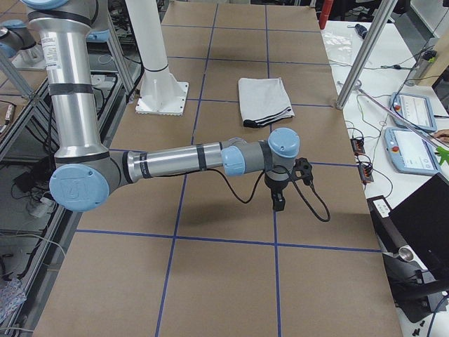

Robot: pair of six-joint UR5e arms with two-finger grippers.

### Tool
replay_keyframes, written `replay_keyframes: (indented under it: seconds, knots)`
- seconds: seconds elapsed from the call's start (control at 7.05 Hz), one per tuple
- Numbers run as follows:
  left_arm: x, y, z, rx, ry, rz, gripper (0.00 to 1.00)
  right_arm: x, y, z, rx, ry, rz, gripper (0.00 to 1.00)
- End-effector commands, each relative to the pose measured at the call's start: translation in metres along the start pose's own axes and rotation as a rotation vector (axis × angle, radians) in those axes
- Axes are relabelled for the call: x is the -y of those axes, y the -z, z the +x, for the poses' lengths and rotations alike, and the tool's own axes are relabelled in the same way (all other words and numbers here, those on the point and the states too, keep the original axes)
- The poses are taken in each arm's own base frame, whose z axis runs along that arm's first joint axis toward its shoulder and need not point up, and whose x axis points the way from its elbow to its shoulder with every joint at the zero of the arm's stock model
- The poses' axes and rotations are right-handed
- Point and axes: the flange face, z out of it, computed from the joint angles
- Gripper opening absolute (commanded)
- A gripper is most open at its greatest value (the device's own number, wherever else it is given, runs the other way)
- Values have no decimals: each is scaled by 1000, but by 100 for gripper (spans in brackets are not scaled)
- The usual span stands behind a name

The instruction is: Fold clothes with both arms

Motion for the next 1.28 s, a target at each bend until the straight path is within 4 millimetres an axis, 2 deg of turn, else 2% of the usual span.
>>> replay_keyframes:
  seconds: [0.0,0.43,0.71,0.85,1.13]
  knots:
    - [-1,-1,-1,1,0,-1,100,0,0,0,-5,1,1,100]
    - [-3,2,1,6,-3,4,100,0,2,0,-10,2,4,100]
    - [4,4,3,-1,-9,10,100,-2,1,2,-10,-1,1,100]
    - [4,3,2,-4,-6,6,100,-12,-5,8,-13,-12,-12,100]
    - [-3,0,-1,-1,7,-4,100,-18,-1,9,-14,-19,-11,100]
